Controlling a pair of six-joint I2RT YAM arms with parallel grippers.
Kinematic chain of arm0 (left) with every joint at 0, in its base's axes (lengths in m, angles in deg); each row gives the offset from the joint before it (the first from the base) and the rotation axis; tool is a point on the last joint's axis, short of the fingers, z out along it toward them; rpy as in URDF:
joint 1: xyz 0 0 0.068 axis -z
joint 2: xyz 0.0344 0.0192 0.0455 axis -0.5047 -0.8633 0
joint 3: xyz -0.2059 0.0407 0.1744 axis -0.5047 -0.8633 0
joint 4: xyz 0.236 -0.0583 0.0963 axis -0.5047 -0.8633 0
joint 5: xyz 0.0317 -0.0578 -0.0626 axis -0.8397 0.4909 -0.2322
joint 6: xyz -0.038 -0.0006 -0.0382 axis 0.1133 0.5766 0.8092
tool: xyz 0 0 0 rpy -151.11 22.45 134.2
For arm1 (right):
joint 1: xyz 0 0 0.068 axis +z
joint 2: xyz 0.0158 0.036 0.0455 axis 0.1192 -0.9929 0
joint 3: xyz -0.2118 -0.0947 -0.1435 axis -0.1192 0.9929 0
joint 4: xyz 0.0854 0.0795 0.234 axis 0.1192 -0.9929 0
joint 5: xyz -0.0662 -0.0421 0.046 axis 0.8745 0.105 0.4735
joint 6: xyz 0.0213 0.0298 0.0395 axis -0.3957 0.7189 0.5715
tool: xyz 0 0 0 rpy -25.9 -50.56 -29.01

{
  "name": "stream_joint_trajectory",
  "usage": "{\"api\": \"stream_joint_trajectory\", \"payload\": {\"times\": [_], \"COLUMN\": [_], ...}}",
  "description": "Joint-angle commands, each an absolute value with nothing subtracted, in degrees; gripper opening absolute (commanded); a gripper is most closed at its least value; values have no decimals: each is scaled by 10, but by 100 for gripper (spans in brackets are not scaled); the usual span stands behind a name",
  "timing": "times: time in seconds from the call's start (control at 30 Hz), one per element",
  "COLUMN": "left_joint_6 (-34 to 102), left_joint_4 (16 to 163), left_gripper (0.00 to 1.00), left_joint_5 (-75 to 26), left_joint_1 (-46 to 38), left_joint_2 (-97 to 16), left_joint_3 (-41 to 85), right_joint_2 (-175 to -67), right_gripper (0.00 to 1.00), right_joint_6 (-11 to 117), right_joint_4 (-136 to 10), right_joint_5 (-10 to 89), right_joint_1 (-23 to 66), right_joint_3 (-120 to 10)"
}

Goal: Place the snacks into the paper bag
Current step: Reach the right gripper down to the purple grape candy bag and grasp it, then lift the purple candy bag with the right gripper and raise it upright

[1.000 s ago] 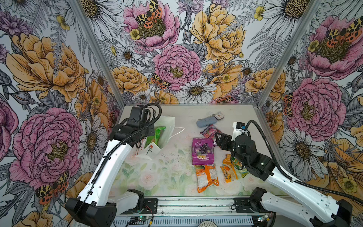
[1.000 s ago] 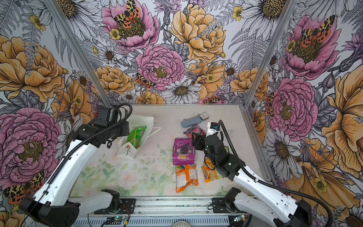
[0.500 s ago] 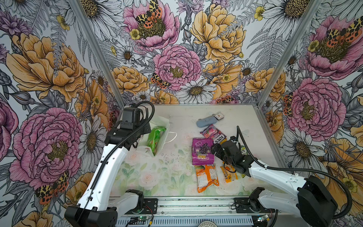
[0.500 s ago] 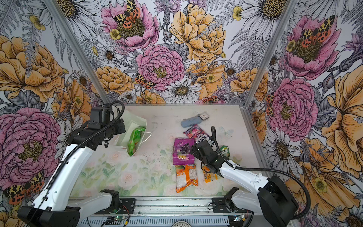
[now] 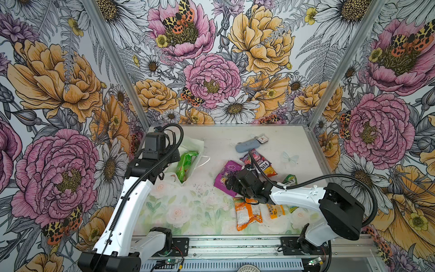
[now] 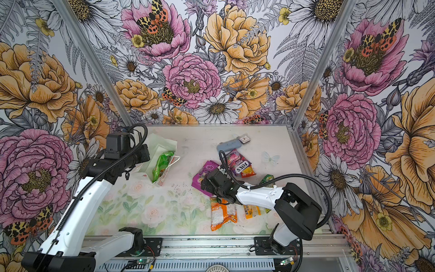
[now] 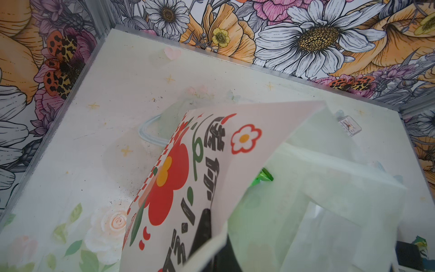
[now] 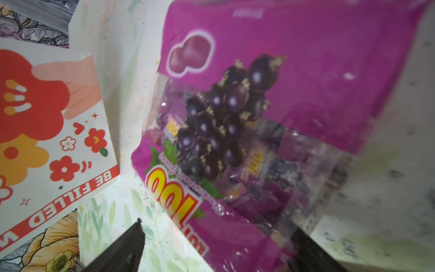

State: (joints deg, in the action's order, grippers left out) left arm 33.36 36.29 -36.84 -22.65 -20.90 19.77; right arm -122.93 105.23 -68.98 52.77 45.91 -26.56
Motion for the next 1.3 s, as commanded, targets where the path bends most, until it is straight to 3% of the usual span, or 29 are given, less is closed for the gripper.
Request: {"api": "stream_joint_trajectory", "payload": {"times": [0.0,0.3,0.43,0.53,0.77,1.13,1.27], "left_joint_6": [337,337,339,340,339,339,338], "left_joint_4": [389,394,393,393,393,394,394], "left_gripper": [0,0,0,0,0,0,0], "left_joint_5": [-337,-342,-338,-337,-339,-339,-329], "left_joint_1": [-240,-244,-246,-247,-248,-250,-252], "left_joint_2": [-204,-200,-202,-203,-203,-199,-205], "left_joint_3": [191,186,186,185,184,181,182], "right_joint_2": [-1259,-1207,-1183,-1183,-1276,-1385,-1416], "right_gripper": [93,91,90,89,84,81,75], "right_joint_6": [1067,961,913,881,798,752,751], "right_joint_4": [-669,-766,-825,-863,-955,-981,-988], "right_joint_5": [501,538,443,440,443,395,372], "right_joint_1": [477,463,370,322,262,262,262], "right_joint_3": [-310,-344,-364,-378,-478,-558,-564]}}
